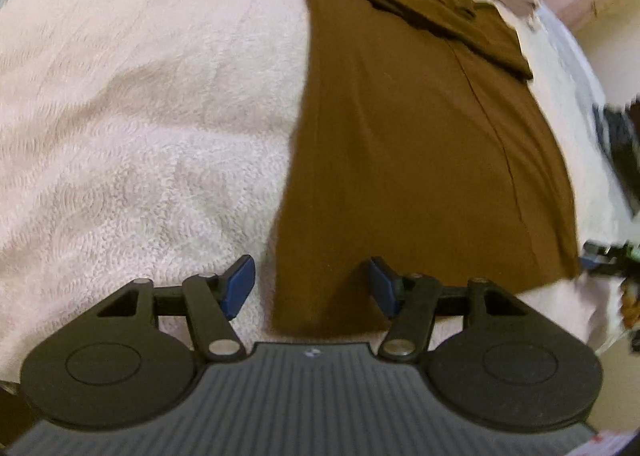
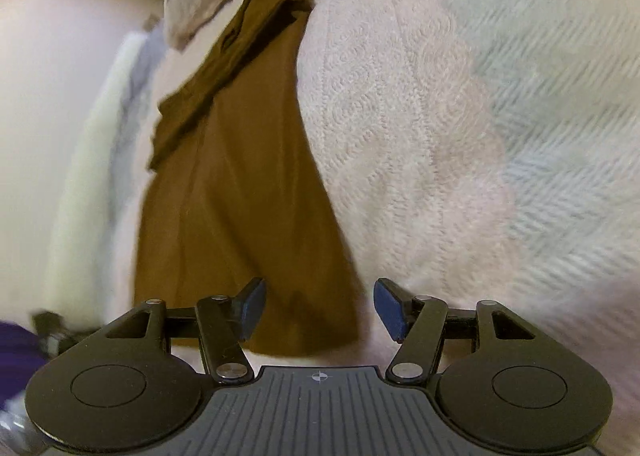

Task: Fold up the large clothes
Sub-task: 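Move both grippers to the long side edge of the brown shirt and close, then lift the side edge with both grippers and fold it across the shirt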

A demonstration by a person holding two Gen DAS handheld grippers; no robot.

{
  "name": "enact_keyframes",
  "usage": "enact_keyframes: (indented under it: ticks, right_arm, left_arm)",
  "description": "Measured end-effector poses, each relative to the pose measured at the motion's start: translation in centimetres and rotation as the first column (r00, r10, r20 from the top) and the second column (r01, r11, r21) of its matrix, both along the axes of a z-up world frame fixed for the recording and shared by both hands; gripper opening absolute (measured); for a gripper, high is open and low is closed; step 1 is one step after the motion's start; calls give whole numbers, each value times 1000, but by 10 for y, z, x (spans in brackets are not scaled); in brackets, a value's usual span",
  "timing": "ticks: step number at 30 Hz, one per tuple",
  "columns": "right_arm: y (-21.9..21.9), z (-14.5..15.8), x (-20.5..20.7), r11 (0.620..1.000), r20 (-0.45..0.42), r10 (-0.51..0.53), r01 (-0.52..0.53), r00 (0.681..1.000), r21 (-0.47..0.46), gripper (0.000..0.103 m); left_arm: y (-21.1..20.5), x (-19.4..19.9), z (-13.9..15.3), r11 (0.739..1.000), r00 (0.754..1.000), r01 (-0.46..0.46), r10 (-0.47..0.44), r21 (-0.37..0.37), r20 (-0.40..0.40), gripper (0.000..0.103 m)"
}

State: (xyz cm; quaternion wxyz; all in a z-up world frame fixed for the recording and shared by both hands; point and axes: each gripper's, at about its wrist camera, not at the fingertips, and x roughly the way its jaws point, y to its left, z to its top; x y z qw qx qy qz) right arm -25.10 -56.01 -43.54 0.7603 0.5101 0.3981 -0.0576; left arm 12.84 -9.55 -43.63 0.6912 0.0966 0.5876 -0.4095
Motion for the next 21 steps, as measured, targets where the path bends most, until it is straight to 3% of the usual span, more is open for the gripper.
enact_keyframes:
  ticks: [2, 4, 5, 6, 7, 8, 9, 12, 14, 16, 21]
  right_arm:
    - [-1, -3, 5, 1000, 8, 21, -21, 1000, 21, 46]
    - [0, -3, 9, 999, -1, 47, -47, 999, 17, 31]
    - [1, -3, 10, 998, -4, 57, -57, 998, 15, 14]
    - [2, 0, 10, 998, 0, 57, -57, 998, 12, 7]
    - [3, 4, 10, 998, 10, 60, -60, 998, 8, 6]
    - [6, 10, 9, 998, 21, 70, -70, 997, -9, 5]
    - [8, 19, 9, 996, 39, 85, -84, 996, -34, 4]
    - [6, 47, -3, 996, 110, 73, -67, 991, -62, 3]
    - [2, 59, -13, 997, 144, 56, -47, 988, -65, 2]
    - [-1, 58, -17, 997, 116, 49, -41, 992, -68, 0]
    - [4, 29, -8, 997, 2, 53, -52, 999, -52, 2]
  left_arm:
    - [5, 5, 1, 999, 999, -35, 34, -29, -32, 52]
    - [1, -1, 2, 1000, 1000, -7, 7, -22, -20, 49]
    - [-2, -6, 4, 1000, 1000, 28, -28, -9, 8, 46]
    - [-5, -10, 5, 998, 998, 56, -56, 1, 32, 37]
    - [-7, -13, 6, 997, 996, 81, -81, 4, 47, 29]
    - [-8, -14, 7, 996, 995, 89, -89, -4, 47, 8]
    - [-9, -13, 9, 997, 996, 80, -80, -12, 44, 2]
    - [5, -9, 19, 997, 998, 42, -39, -60, 49, 2]
    - [25, -7, 31, 988, 1000, -4, 6, -154, 13, 2]
    - [39, -5, 31, 980, 998, -64, 64, -189, -7, 2]
    - [33, 0, -5, 983, 986, -152, 145, -100, -78, 5]
